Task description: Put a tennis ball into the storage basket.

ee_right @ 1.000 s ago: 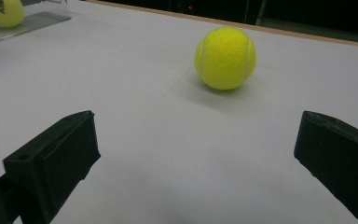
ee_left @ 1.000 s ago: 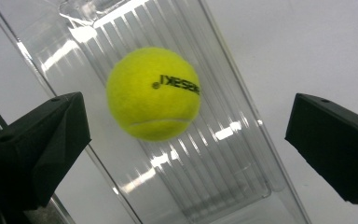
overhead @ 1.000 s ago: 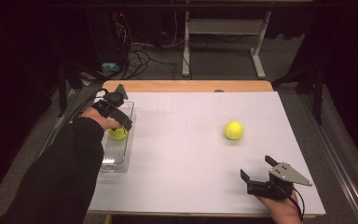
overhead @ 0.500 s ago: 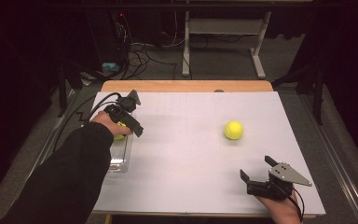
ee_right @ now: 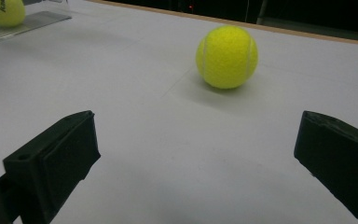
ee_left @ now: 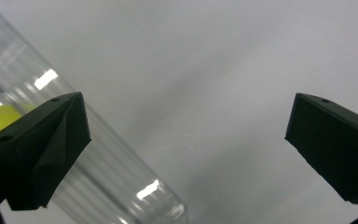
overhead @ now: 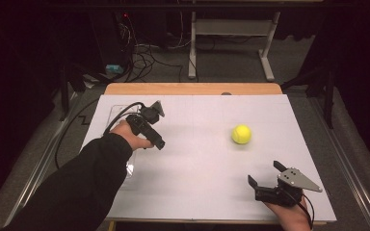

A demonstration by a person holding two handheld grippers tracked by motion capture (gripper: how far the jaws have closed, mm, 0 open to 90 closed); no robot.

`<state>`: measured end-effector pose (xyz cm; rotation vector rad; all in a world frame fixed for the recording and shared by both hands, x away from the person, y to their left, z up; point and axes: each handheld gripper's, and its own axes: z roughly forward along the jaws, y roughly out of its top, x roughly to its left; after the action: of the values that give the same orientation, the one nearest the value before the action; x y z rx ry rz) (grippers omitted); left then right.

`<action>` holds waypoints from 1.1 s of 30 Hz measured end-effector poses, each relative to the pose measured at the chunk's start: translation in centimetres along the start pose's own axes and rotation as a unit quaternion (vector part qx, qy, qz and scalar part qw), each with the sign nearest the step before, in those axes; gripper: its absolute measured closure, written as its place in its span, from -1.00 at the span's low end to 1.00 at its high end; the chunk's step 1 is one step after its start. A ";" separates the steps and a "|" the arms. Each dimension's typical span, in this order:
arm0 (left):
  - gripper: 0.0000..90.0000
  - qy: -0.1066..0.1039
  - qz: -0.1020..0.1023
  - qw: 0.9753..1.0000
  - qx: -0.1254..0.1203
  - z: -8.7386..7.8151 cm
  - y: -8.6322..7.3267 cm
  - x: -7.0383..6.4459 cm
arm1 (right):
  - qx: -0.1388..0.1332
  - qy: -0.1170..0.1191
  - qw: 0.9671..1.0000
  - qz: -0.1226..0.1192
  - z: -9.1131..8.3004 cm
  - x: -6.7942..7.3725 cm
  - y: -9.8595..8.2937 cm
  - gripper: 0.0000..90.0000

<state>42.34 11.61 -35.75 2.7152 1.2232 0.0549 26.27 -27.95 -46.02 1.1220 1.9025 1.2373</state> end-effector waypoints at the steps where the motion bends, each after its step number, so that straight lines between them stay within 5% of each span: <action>1: -0.99 -0.002 0.007 1.000 0.002 0.0 0.1 -0.5 | 0.000 0.000 1.000 0.000 0.0 0.0 0.0 -1.00; 17: -0.99 -0.029 0.066 0.997 -0.022 0.3 0.9 -6.2 | -0.001 0.001 1.000 0.001 0.0 0.0 0.0 -1.00; 33: -0.99 -0.042 0.076 0.996 -0.019 4.0 0.3 -7.9 | 0.003 -0.005 1.000 -0.005 0.4 0.0 -0.1 -1.00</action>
<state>37.70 5.01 -39.34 2.7420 0.9813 -0.0167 26.54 -27.77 -46.21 1.1193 1.9036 1.2194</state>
